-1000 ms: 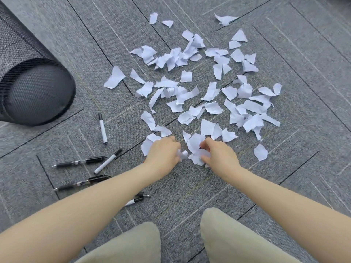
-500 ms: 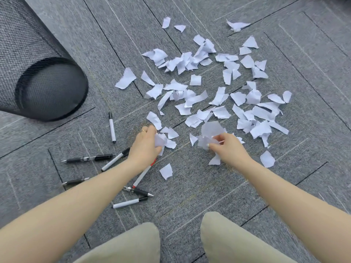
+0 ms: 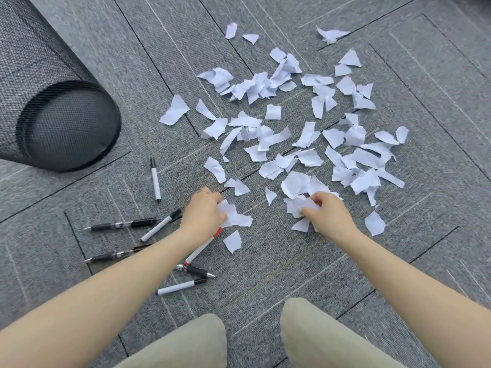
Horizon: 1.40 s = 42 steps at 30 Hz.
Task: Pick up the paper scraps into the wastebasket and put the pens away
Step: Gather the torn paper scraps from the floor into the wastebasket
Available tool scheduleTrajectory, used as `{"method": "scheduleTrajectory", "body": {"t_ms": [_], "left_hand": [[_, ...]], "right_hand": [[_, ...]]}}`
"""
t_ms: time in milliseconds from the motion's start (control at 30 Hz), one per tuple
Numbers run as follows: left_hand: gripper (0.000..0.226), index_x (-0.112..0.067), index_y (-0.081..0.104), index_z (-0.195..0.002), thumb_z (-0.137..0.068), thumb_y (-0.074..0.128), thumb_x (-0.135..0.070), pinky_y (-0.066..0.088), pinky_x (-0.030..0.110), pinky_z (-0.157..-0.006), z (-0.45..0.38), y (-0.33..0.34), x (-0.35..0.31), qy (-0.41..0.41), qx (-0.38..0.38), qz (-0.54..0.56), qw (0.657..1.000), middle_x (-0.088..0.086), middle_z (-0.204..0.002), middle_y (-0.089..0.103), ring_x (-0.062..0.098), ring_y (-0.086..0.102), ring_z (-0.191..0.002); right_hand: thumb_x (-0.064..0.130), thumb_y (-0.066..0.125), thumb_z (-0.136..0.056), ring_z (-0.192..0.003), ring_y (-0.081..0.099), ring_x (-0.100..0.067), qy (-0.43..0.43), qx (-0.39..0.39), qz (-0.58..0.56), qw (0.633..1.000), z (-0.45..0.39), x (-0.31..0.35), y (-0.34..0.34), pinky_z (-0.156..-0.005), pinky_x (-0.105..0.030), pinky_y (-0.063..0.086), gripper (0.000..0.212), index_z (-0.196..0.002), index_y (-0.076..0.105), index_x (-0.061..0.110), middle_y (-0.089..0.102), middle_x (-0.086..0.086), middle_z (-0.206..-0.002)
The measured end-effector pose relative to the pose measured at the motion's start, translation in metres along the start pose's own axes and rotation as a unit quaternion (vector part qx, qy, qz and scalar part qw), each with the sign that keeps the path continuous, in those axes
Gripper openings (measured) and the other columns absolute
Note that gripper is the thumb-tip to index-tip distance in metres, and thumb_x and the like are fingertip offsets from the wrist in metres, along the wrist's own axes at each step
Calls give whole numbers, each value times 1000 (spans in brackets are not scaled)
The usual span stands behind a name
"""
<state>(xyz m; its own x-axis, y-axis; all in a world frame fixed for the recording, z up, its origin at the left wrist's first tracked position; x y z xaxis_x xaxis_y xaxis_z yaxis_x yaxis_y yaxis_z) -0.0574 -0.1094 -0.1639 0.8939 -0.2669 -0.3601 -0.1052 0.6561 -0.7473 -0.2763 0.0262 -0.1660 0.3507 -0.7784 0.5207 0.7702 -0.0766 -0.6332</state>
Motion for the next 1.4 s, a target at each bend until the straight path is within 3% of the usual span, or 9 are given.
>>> {"method": "scheduleTrajectory", "body": {"t_ms": [200,400,500,600,733,1000,1133,1267,1400], "left_hand": [[15,-10,40,-77,-89,48,-6,24,31,-51,-4,-7,3,12,8,47,999,0,-60,37,17,31,-53],[11,-7,53,-94,-87,58,-13,35,31,-61,-25,-36,-11,37,-3,150,988,7,-81,53,21,47,-71],[14,-6,50,-81,-88,58,-16,29,30,-56,-33,-38,-28,77,12,94,993,4,-70,44,18,39,-61],[19,-3,61,-92,-87,59,-21,40,36,-80,-44,-50,-33,98,-46,-64,992,8,-100,52,26,49,-92],[24,-13,62,-111,-88,55,-19,30,42,-105,-49,-58,-29,109,-97,-218,965,3,-130,49,26,39,-123],[5,-5,48,-89,-86,48,-2,44,42,-77,-56,-51,-22,72,-32,-141,987,16,-121,44,36,52,-101],[24,-7,46,-109,-87,55,-12,44,44,-84,-55,-54,-12,20,-54,-127,990,16,-125,51,36,53,-106],[54,-10,43,-121,-81,67,-38,38,45,-97,-57,-67,0,-15,-92,-181,979,16,-131,45,34,43,-118],[48,-4,41,-118,-83,67,-24,46,45,-87,-60,-55,8,-52,-44,-63,996,21,-129,46,39,50,-112]], "right_hand": [[25,60,-86,-48,26,-18,51,-6,-47,998,5,-23,-3,-50,-30,16,41,-58,31,15,30,-1,-52],[20,59,-86,-52,30,-16,-24,-80,-59,995,10,-2,-40,-52,-30,22,34,-58,41,14,36,0,-56],[24,62,-84,-51,23,-16,-54,-86,-60,993,-2,15,-47,-52,-30,17,43,-54,33,16,25,0,-55],[32,63,-79,-55,25,-17,-42,-89,-73,992,-23,18,-42,-58,-30,21,42,-55,34,15,25,-4,-57],[34,61,-78,-65,36,-21,8,-106,-45,993,-41,19,-31,-58,-31,25,43,-51,31,18,31,0,-55],[15,56,-85,-97,47,-32,39,-98,27,994,-54,27,-25,-80,-38,41,17,-100,51,9,44,-15,-117],[12,58,-86,-85,46,-24,14,-87,12,996,-52,31,-25,-74,-34,39,31,-114,46,7,48,-6,-106],[17,58,-84,-68,43,-26,-1,-83,51,995,-52,29,-28,-53,-32,29,24,-66,43,12,44,-1,-63],[13,56,-84,-55,32,-21,-1,-88,-18,996,-44,17,-31,-49,-30,20,25,-63,41,10,36,-1,-55]]}}
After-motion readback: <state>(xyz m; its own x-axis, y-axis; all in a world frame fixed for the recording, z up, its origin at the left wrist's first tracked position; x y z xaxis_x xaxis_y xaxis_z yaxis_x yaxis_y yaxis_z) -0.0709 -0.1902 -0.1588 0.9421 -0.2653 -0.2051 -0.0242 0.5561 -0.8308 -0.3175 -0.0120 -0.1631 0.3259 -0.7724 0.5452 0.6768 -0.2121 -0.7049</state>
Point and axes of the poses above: each hand's wrist, its own z-axis away from the middle knuckle, its own y-axis out of the palm, x = y × z, the point moved 10 cm from there along -z, towards the middle knuckle
